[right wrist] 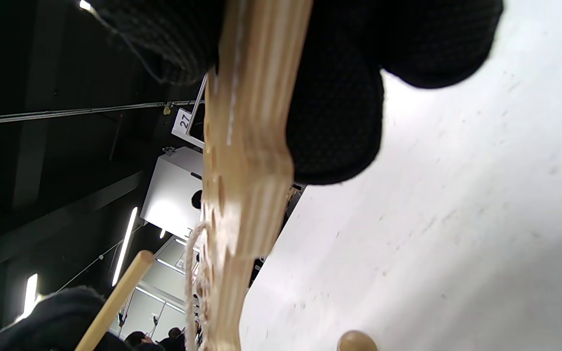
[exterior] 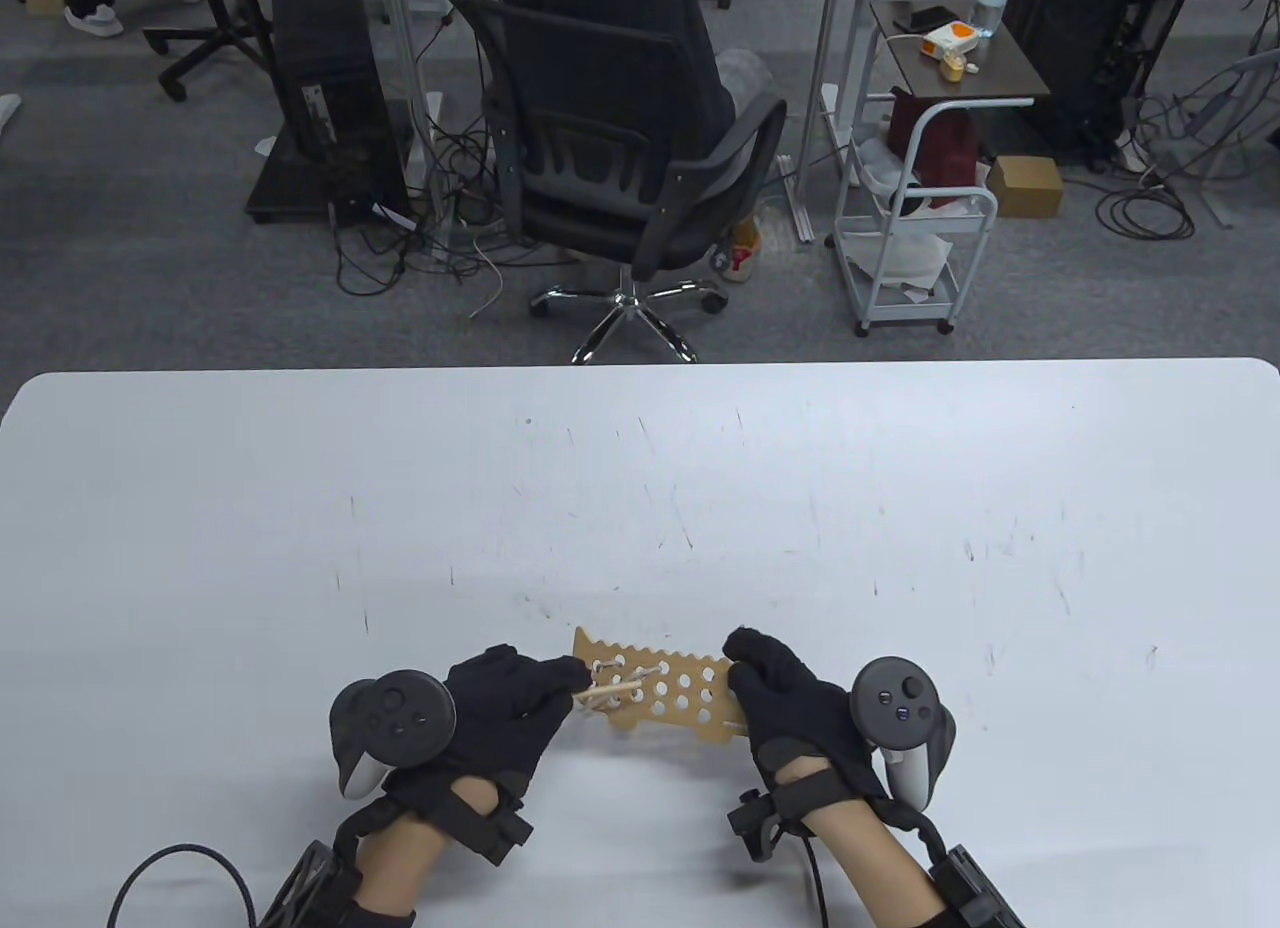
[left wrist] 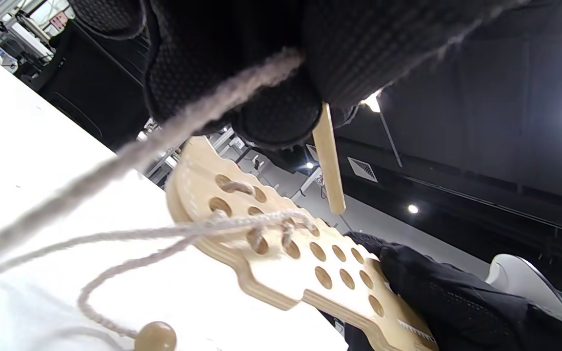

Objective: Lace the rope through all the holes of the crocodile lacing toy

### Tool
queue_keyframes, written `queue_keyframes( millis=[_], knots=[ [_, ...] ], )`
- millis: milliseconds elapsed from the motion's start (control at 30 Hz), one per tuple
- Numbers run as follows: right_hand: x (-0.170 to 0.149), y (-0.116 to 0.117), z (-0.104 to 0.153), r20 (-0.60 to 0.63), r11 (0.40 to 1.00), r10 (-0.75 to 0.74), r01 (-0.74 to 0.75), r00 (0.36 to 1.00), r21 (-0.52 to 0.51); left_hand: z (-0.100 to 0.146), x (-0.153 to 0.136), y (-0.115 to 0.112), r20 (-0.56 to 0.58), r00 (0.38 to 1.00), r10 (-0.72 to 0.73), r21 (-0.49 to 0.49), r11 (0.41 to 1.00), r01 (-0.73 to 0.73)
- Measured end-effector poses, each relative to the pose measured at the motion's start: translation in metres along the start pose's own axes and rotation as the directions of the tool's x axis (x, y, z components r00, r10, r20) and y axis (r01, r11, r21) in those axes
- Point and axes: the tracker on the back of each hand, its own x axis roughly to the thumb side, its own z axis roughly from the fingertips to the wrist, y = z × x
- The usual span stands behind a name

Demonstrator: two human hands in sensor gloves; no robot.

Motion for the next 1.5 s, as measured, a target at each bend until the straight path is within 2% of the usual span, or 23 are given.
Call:
queue_keyframes(
  millis=[300,600,867,1033,1500],
  knots=[
    [0.004,0.006,0.004,0.020,1.000,-0.003,0.002,1.000,0.028,-0.001,0.011,-0.007,0.037,0.993,-0.109,-0.034,0.993,0.111],
    [0.009,0.009,0.008,0.040,0.999,-0.012,0.010,0.999,0.044,0.001,0.015,-0.008,0.050,0.999,-0.001,-0.033,0.999,0.003],
    [0.010,0.013,0.009,0.064,0.996,-0.039,0.035,0.997,0.076,0.001,0.016,-0.011,0.041,0.999,-0.012,-0.050,0.999,0.014],
    [0.014,0.016,0.012,0.088,0.995,-0.036,0.027,0.995,0.099,0.003,0.019,-0.008,0.022,0.990,-0.138,0.022,0.990,0.137],
    [0.023,0.026,0.017,0.154,0.983,-0.064,0.036,0.986,0.180,0.000,0.012,-0.021,-0.027,0.984,-0.174,-0.127,0.977,0.169]
  ],
)
